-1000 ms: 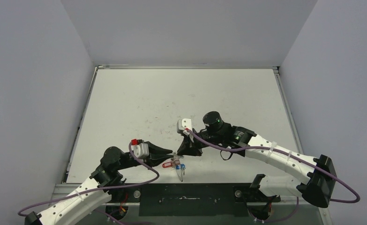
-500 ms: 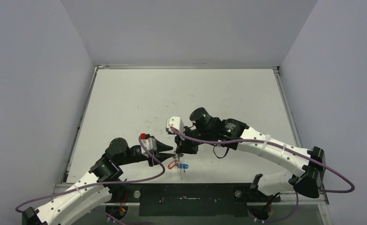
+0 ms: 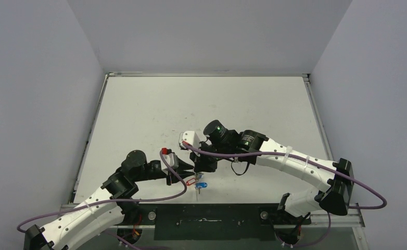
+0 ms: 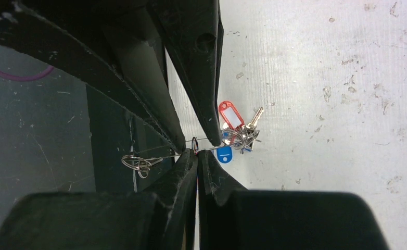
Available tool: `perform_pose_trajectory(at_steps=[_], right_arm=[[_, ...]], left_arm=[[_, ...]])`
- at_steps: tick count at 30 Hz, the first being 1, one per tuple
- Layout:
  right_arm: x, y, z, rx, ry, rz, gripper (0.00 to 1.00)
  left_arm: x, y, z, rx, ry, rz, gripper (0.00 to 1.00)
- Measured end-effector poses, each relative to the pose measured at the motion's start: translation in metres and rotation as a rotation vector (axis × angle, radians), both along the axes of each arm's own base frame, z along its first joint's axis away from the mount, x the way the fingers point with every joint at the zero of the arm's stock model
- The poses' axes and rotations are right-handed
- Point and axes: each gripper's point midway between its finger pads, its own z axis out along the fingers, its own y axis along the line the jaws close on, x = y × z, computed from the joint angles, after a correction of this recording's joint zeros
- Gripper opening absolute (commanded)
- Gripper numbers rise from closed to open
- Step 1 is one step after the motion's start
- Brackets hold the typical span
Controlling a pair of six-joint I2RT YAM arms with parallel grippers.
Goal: Put the keys on the keyring
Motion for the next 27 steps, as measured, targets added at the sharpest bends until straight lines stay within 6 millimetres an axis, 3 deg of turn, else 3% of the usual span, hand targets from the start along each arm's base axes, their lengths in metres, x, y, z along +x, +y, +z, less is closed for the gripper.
perform_pose_trajectory(at_steps=[7,12,17,23,27], right_arm=[[-0.001,0.0,-0.001,-0.006,0.004,-0.002,0.0],[-0.001,0.0,-0.001,-0.01,0.009,-0.011,0.0],[-0.003,-0.001,-0.002,-0.016,0.017,-0.013,0.01],[0.002,0.001,0.002,0.004,0.006,-0.038,0.46],[0.014,-0.002,0.016,0.092,-0.032,-0.08,0.53]], left_arm=[[-0.002,-0.005,-0.002,0.001,0.006,-0.024,0.18],[-0.003,-0.006,-0.004,0.008,0.013,-0.032,0.0],[-0.003,-0.006,-0.006,0.013,0.015,-0.03,0.0],[-0.003,-0.005,-0.003,0.003,0.005,-0.026,0.0],[-0.006,-0.002,-0.007,-0.012,0.003,-0.02,0.0]])
